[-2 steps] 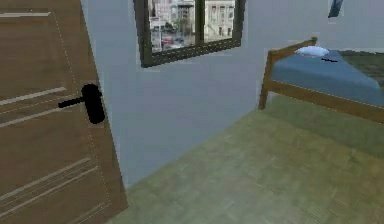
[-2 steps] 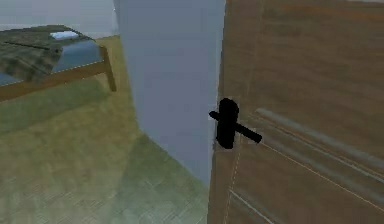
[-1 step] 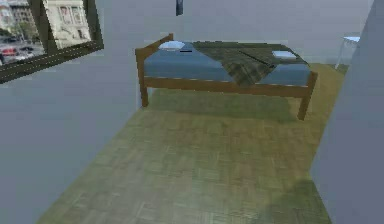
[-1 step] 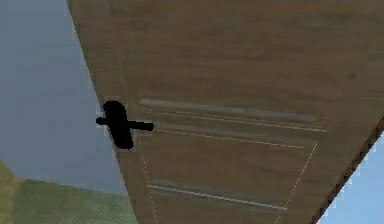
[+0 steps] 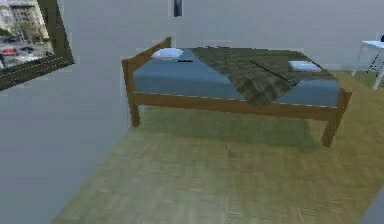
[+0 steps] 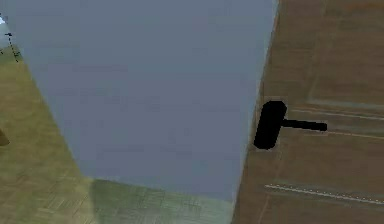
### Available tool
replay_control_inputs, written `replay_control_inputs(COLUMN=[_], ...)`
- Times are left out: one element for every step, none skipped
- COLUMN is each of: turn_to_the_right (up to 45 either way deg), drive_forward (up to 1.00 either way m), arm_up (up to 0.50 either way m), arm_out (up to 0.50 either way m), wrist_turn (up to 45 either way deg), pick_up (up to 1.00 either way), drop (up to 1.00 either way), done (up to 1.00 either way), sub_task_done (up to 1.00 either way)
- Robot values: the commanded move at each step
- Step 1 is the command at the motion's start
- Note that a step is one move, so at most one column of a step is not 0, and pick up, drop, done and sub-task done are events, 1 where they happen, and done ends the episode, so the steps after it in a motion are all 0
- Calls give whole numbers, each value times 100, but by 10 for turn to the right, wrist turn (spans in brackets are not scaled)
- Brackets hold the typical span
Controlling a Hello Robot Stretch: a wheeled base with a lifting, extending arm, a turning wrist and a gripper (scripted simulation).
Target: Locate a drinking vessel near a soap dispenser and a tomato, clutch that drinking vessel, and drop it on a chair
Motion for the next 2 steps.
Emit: replay_control_inputs(turn_to_the_right=[450, 390], drive_forward=[0, 0], arm_up=[0, 0], arm_out=[0, 0], wrist_turn=[0, 0], pick_up=[0, 0], drop=[0, 0], done=[0, 0], sub_task_done=[0, 0])
